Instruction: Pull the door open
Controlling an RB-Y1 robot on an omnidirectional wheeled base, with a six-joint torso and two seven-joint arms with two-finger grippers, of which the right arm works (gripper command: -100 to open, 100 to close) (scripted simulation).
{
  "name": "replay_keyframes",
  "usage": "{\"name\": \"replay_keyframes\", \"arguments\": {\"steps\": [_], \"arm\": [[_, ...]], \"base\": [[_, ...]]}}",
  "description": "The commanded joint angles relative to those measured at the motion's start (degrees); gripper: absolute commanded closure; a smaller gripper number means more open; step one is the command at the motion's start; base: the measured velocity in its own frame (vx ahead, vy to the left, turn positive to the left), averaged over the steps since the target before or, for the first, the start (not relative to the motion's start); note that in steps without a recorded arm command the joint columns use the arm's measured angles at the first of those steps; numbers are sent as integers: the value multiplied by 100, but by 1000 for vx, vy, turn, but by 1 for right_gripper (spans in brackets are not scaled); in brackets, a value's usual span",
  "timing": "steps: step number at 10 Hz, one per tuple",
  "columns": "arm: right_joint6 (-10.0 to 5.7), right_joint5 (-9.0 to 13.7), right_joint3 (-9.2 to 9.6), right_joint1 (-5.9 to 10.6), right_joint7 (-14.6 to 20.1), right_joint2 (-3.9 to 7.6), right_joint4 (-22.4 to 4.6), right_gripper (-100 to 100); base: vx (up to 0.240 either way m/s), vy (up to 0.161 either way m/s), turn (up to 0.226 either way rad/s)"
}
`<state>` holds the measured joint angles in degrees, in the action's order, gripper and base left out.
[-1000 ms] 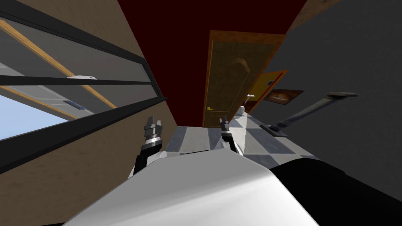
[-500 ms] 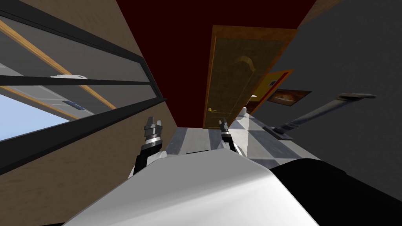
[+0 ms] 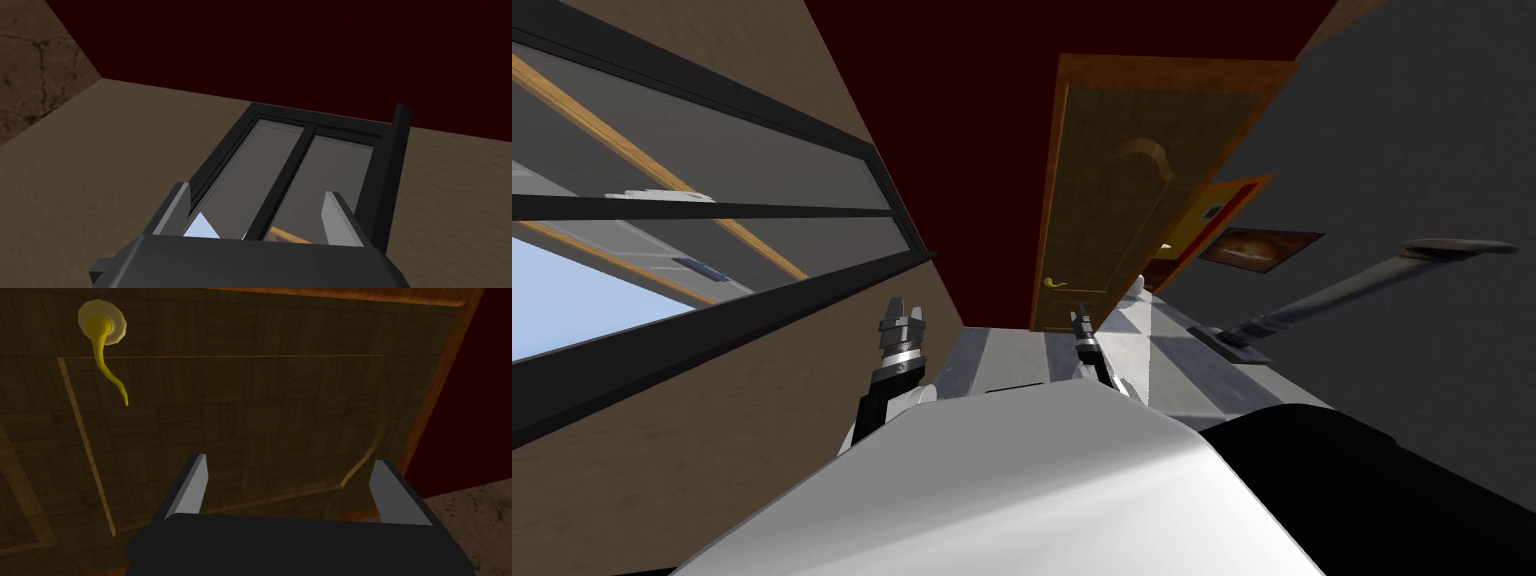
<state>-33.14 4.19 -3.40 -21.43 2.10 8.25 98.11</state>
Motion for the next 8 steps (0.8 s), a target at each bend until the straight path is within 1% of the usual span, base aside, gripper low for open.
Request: {"name": "replay_keyframes", "arguments": {"steps": [1,2,3,8], "arm": [[-19,19,-15,38,9,37,-192,-100],[-28,32,-24,56,17,60,-303,-100],[-45,57,-43,92,32,107,-525,-100],[-88,119,-88,179,68,219,-1066,-100]], "base": [[109,-11,25],[98,-10,22],[118,16,39],[117,-5,23]]}}
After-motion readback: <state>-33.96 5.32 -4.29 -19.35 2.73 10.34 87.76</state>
